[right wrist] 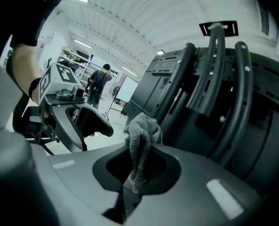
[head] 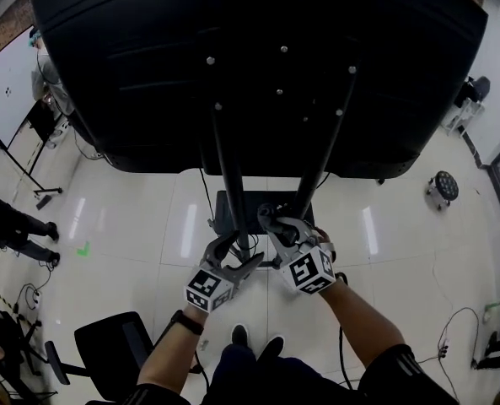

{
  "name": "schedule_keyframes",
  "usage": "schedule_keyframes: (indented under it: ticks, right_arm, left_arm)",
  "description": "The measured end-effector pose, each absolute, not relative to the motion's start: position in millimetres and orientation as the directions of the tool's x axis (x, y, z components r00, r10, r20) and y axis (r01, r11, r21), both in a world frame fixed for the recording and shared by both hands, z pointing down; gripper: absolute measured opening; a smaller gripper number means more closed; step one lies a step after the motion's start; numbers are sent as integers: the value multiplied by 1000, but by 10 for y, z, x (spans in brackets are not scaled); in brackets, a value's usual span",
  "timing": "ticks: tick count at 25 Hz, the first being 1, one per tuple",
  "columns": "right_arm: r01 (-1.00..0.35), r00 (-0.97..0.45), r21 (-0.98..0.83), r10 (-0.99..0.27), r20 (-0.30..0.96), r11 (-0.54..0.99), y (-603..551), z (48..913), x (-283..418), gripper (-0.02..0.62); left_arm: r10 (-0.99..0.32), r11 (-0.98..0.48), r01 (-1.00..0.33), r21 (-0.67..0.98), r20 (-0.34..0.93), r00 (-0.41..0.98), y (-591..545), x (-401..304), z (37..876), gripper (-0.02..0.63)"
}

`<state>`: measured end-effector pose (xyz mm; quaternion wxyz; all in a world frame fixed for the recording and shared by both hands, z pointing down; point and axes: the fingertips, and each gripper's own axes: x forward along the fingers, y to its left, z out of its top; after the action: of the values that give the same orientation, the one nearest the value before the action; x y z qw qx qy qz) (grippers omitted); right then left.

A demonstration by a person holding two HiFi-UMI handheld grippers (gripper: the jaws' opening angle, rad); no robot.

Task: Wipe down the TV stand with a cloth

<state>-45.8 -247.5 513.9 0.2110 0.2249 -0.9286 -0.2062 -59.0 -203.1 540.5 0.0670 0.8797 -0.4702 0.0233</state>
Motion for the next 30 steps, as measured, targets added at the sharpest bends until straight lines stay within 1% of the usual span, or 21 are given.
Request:
schedule_keyframes:
  ticks: [4, 7, 9, 12, 17, 25, 30]
  right_arm:
    - [-385, -800, 516, -556, 228, 766, -2559, 4504, -378, 21]
    - [-426, -783, 550, -597, 174, 718, -2616, 4058, -302, 21]
    - [-453, -774, 560, -618, 139, 694, -2647, 3776, -247, 21]
    - [-479, -759, 580, -643, 103, 659, -2690, 3435, -160, 21]
    - [-530, -722, 592, -689, 60, 607, -2776, 2831, 73, 21]
    - [-483, -700, 728, -714, 13, 487, -3081, 1937, 420, 21]
    - [-381, -719, 825, -695, 20, 418, -3282, 1474, 469, 21]
  left_arm:
    - [-805, -589, -806, 60, 42, 592, -2075, -523, 4870, 354]
    - [-772, -633, -773, 47, 37, 635, -2135, -462, 4577, 354]
    - [-752, -659, -752, 4, 18, 659, -2154, -421, 4350, 354]
    - [-729, -682, -729, -61, -28, 684, -2169, -381, 3994, 354]
    - [-680, -725, -681, -101, -57, 731, -2150, -209, 3507, 353]
    - [-675, -709, -675, -203, -80, 733, -2327, -9, 2865, 353]
    - [-683, -685, -682, -255, -100, 723, -2537, 177, 2435, 353]
